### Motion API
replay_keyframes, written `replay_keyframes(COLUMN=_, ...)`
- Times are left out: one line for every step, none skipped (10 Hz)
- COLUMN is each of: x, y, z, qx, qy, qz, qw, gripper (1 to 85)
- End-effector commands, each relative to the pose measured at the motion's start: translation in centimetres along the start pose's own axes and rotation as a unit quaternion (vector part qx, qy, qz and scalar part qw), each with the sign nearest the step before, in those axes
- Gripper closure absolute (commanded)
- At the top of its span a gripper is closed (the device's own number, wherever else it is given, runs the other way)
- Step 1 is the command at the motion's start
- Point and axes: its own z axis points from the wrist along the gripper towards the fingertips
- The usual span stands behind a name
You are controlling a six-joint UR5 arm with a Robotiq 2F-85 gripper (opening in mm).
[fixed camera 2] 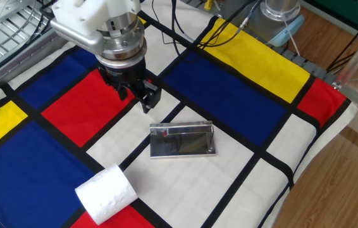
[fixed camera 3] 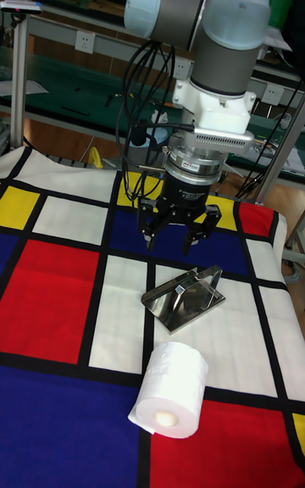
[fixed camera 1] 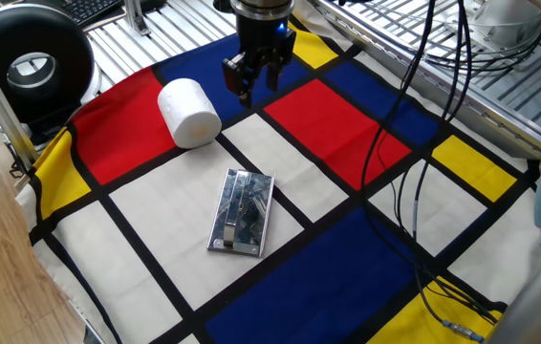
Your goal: Put the toilet paper on its holder
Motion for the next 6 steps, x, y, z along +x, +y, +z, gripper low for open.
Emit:
replay_keyframes(x=-0.1, y=0.2, z=-0.2, qx=0.000, qy=-0.001, qz=-0.009, qw=1.0000, gripper=26.3)
replay_keyframes(x=0.2, y=0.5, z=-0.1, qx=-0.005, qy=0.004, qz=-0.012, qw=0.9999, gripper=26.3)
replay_keyframes(x=0.6, y=0.5, z=-0.1, qx=-0.004, qy=0.011, qz=-0.022, qw=0.9997, gripper=26.0)
replay_keyframes(x=0.8, y=1.6, z=0.2, qx=-0.017, qy=0.020, qz=-0.025, qw=0.9993, gripper=26.0)
replay_keyframes(x=1.4, y=2.0, z=0.1, qx=-0.020, qy=0.031, qz=-0.024, qw=0.9990, gripper=26.0)
replay_keyframes(x=1.5, y=0.7, z=0.3, qx=0.004, qy=0.035, qz=-0.029, qw=0.9990, gripper=26.0)
